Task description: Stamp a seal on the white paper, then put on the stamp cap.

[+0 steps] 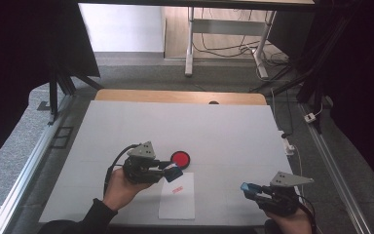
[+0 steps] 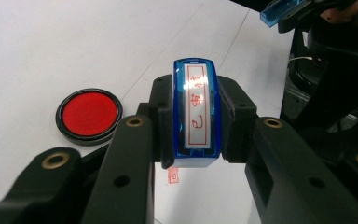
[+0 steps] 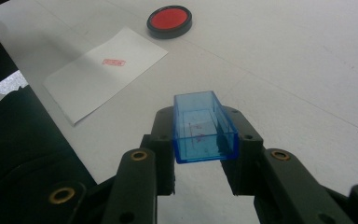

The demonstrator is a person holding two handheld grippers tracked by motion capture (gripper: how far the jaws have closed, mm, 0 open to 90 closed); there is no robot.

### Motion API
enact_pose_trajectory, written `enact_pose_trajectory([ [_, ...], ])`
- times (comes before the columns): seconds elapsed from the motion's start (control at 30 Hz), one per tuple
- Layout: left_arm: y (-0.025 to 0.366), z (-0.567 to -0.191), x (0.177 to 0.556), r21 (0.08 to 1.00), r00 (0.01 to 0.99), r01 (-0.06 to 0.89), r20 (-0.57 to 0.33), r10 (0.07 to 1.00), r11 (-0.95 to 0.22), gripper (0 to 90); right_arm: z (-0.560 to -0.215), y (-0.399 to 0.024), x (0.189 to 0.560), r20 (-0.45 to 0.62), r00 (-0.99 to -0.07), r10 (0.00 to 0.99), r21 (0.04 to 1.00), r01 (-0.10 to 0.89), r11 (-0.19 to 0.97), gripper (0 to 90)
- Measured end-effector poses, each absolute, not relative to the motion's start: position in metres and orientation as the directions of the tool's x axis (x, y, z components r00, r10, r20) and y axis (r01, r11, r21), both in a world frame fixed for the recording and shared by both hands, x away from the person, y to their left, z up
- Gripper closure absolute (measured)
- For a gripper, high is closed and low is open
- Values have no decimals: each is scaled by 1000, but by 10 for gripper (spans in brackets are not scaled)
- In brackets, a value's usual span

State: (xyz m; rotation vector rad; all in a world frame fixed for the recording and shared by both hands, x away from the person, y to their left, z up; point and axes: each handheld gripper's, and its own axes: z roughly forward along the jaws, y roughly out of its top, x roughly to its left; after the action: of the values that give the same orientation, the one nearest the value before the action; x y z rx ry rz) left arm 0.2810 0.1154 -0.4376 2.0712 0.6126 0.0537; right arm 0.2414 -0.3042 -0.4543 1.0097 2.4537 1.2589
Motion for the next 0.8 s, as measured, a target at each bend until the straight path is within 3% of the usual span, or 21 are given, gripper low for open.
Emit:
enact_pose_trajectory([
  [0.37, 120, -430, 281, 823, 887, 379, -193, 419, -424, 698, -453, -302, 243, 153, -756, 636, 779, 488, 393, 679],
  [0.8, 125, -425, 281, 842, 899, 345, -169, 404, -415, 697, -445, -290, 242, 133, -795, 592, 815, 428, 391, 679],
])
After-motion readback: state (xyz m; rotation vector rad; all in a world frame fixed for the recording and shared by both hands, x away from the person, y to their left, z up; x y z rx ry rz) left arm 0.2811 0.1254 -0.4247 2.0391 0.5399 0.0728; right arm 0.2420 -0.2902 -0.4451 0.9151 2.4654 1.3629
